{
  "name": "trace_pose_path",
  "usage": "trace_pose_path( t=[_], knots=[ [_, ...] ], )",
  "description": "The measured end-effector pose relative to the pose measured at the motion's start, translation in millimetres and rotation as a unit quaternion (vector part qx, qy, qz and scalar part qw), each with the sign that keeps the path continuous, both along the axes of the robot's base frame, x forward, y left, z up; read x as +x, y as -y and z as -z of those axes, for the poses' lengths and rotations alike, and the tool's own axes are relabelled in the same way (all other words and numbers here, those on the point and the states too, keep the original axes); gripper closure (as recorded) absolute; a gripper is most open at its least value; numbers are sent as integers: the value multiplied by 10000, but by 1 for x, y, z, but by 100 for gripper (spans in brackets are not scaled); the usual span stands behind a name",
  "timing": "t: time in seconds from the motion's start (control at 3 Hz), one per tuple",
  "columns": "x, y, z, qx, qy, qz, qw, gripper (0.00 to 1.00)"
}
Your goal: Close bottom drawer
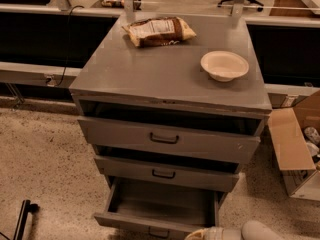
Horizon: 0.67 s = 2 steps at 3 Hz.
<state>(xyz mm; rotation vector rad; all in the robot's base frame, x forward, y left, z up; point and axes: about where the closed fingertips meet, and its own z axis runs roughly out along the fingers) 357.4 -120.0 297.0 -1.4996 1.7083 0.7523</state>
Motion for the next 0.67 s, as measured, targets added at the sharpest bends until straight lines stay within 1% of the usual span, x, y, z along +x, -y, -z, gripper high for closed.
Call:
trace_pose_path(
  t=[0.33,0.67],
  knots=[
    [2,-2,4,-24,23,55,10000,100],
    [0,3,39,-163,67,92,9998,100]
  ],
)
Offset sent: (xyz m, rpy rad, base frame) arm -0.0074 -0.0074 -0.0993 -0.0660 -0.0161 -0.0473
